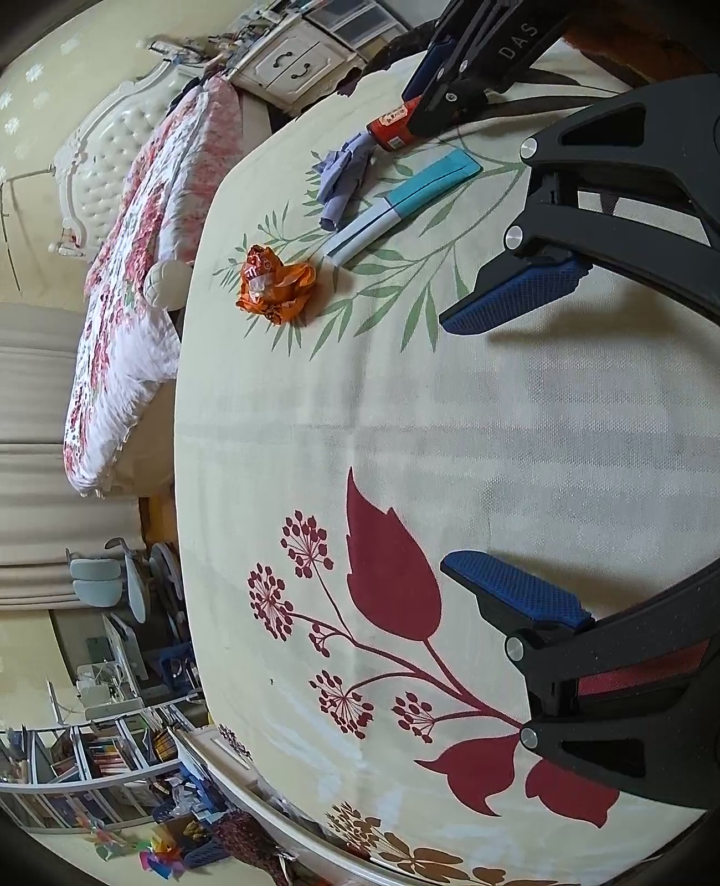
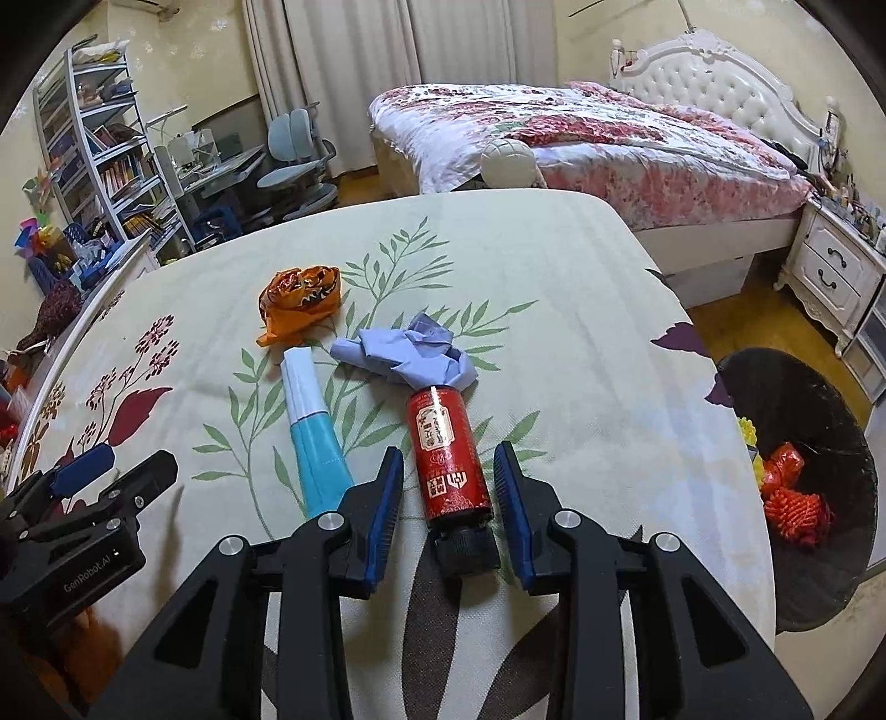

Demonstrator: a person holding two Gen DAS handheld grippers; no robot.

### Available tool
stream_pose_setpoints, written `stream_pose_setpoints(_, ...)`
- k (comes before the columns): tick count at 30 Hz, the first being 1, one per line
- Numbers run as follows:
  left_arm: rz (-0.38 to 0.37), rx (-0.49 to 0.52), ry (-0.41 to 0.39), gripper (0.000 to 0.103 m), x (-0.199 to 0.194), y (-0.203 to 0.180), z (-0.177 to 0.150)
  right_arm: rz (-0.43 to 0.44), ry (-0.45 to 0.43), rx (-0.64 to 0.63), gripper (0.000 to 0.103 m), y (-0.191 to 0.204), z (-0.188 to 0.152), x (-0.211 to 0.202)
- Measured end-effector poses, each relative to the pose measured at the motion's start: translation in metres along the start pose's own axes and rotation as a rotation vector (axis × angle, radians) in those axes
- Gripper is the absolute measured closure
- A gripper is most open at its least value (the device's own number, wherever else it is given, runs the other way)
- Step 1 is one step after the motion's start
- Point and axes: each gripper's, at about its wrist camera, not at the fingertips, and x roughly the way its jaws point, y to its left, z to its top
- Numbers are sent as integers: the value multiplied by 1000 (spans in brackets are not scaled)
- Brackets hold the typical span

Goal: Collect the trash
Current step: 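Close the right gripper on the red can and lift it, then grasp the blue-white tube with the left gripper while the right holds the red can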

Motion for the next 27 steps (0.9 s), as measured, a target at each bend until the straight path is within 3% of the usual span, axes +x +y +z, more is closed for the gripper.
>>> stream_pose_setpoints(3,-10,5,1,24,1,-5,0,-21,-8,-18,77,0,-1,-2)
stream_pose_setpoints(13,-64,44,-7,24,4,-41,5,-67,-20,34,77,-30,2,-2)
stream_pose_setpoints(27,-76,81,-26,23,18,-84,24,-28,-4,82,78,-49,1,7)
